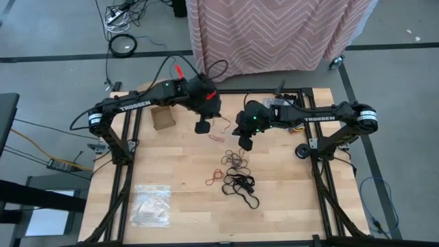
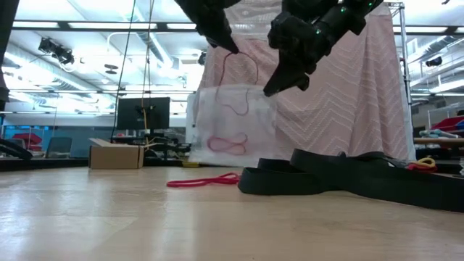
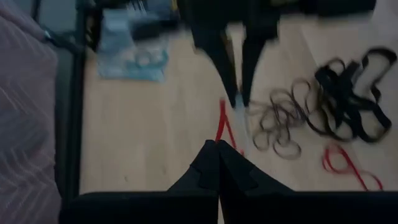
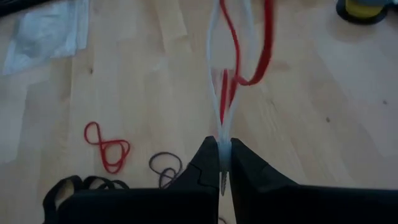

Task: Sort rubber bands
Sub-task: Put the red rubber band into the transparent zip bag

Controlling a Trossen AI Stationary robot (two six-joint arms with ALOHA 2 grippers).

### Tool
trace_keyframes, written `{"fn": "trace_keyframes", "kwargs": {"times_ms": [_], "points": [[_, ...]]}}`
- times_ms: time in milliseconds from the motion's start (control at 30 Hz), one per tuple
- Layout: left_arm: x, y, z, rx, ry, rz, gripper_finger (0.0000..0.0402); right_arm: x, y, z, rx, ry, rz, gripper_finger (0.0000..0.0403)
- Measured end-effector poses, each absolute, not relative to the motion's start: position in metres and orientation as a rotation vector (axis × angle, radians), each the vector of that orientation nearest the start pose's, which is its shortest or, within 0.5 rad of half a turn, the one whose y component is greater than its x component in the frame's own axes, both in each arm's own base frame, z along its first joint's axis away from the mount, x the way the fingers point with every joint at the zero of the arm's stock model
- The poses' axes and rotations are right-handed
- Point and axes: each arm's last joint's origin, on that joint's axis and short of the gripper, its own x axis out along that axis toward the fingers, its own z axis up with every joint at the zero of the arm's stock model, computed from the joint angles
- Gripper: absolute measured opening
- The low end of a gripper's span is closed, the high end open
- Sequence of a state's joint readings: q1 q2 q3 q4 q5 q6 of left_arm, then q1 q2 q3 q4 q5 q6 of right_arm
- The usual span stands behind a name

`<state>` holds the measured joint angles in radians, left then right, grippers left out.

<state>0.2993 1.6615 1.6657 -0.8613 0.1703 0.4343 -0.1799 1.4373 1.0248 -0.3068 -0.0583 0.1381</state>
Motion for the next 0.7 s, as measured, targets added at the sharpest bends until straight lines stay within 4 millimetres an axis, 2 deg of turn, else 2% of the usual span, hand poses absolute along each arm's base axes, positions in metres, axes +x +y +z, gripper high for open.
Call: {"fn": "trace_keyframes", "kwargs": {"times_ms": [167,367,567,700], "points": [[0.335,0.098,0.352,0.195,0.873,-0.082,0.0000,0.293,-0.062,0.270,0.215,0.667,-0.183,0.0006],[0.342,0.099,0.346,0.160,0.870,-0.093,0.0008,0.291,-0.068,0.271,0.233,0.661,-0.167,0.0006],[0.349,0.100,0.339,0.082,0.861,-0.124,0.0058,0.290,-0.067,0.270,0.233,0.670,-0.166,0.0005],[0.350,0.100,0.340,-0.008,0.854,-0.067,0.0099,0.288,-0.067,0.268,0.227,0.700,-0.174,0.0005]]}}
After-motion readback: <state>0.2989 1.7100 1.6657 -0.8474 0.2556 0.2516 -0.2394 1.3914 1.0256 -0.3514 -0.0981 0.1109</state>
